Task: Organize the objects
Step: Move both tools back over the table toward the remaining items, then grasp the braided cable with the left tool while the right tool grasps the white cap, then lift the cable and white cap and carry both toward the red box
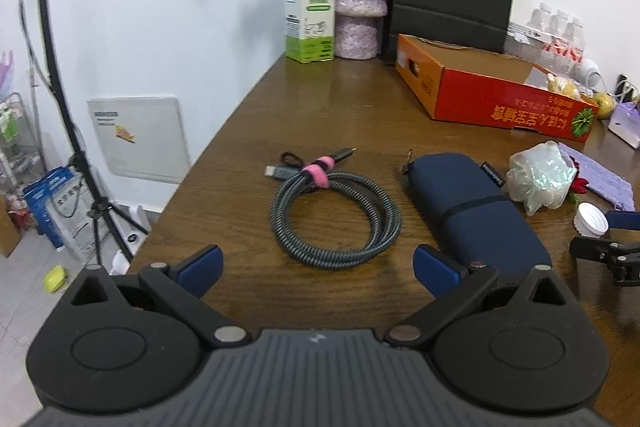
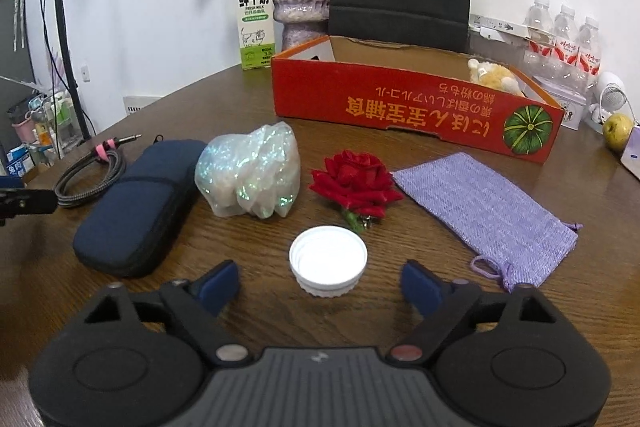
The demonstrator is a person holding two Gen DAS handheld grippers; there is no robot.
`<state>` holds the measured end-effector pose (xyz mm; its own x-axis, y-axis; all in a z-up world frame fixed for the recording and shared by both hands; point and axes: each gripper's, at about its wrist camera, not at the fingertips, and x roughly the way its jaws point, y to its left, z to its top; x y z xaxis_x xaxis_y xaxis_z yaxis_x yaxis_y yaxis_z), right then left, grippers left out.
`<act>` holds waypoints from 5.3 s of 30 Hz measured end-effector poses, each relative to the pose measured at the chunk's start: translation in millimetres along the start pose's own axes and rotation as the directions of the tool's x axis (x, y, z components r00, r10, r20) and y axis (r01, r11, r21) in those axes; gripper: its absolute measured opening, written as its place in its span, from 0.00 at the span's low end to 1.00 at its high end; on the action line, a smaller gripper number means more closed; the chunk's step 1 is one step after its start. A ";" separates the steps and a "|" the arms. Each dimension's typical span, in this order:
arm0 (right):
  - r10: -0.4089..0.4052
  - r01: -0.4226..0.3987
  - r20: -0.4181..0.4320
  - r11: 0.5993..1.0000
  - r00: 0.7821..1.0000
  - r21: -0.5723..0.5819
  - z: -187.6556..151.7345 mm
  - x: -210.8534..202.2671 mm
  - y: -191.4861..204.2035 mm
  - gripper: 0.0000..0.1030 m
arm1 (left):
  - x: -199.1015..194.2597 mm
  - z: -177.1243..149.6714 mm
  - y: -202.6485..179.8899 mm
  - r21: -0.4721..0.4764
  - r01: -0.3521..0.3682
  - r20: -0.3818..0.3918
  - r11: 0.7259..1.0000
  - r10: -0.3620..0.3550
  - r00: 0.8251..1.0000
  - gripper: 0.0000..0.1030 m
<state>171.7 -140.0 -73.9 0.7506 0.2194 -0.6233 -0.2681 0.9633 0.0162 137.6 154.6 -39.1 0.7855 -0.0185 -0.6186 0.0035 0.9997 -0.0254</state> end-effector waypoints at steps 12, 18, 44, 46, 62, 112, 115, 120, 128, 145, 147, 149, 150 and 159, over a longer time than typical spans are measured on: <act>-0.010 0.009 0.031 1.000 0.999 0.010 2.0 -2.8 -0.9 0.38 | 61.2 30.1 -12.7 0.078 0.026 -0.101 0.997 -0.018 0.995 1.00; -0.010 0.010 0.031 1.000 0.999 0.004 2.0 -2.7 -0.6 0.38 | 71.7 27.4 -11.2 0.054 0.019 -0.071 0.998 -0.015 0.997 1.00; -0.010 0.010 0.032 1.000 0.999 0.001 2.0 -2.5 -0.5 0.38 | 54.7 24.6 -12.3 -0.016 -0.033 0.055 0.999 0.034 0.998 0.88; -0.010 0.010 0.033 1.000 0.999 0.001 2.0 -2.5 -0.4 0.38 | 51.0 24.1 -14.2 -0.022 -0.036 0.069 0.999 0.038 0.997 0.88; -0.031 0.031 0.124 1.000 0.992 0.002 0.4 -16.4 -2.1 0.38 | 25.3 14.7 -33.5 -0.048 -0.061 0.158 0.997 0.068 0.985 0.88; -0.136 0.125 0.295 0.991 0.946 0.057 34.1 -47.7 -85.9 0.38 | 6.4 79.2 -202.4 0.082 0.127 0.249 0.988 -0.144 0.958 0.88; -0.143 0.133 0.300 0.990 0.943 0.052 41.0 -44.2 -89.9 0.38 | 12.2 85.8 -206.7 0.083 0.125 0.247 0.989 -0.141 0.959 0.88; -0.146 0.139 0.307 0.989 0.940 0.045 55.3 -36.3 -95.6 0.38 | 25.4 99.0 -210.6 0.068 0.117 0.244 0.991 -0.131 0.961 0.88; -0.147 0.143 0.316 0.989 0.937 0.035 78.8 -15.1 -102.7 0.38 | 43.9 121.6 -219.1 0.037 0.119 0.253 0.992 -0.124 0.959 0.88; -0.134 0.126 0.364 0.991 0.922 0.046 126.4 28.4 -116.8 0.38 | 85.7 165.9 -226.2 -0.031 0.100 0.256 0.995 -0.089 0.962 0.88; -0.134 0.124 0.369 0.991 0.920 0.051 131.4 32.4 -118.1 0.38 | 91.2 169.6 -225.4 -0.041 0.099 0.251 0.994 -0.085 0.964 0.88; -0.137 0.125 0.372 0.991 0.918 0.056 136.3 36.2 -120.5 0.38 | 96.8 173.5 -224.7 -0.055 0.094 0.244 0.994 -0.078 0.967 0.88; -0.139 0.126 0.373 0.990 0.917 0.059 139.2 38.3 -122.1 0.38 | 99.6 175.6 -224.2 -0.060 0.090 0.244 0.994 -0.072 0.967 0.88; -0.148 0.123 0.372 0.988 0.916 0.091 162.1 57.1 -137.3 0.38 | 120.1 192.5 -224.9 -0.096 0.051 0.246 0.994 -0.026 0.969 0.88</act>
<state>349.2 -234.6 15.0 0.9521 0.1162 -0.2827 -0.1179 0.9930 0.0109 350.3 -69.0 43.5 0.9131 -0.0399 -0.4059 -0.0155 0.9911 -0.1325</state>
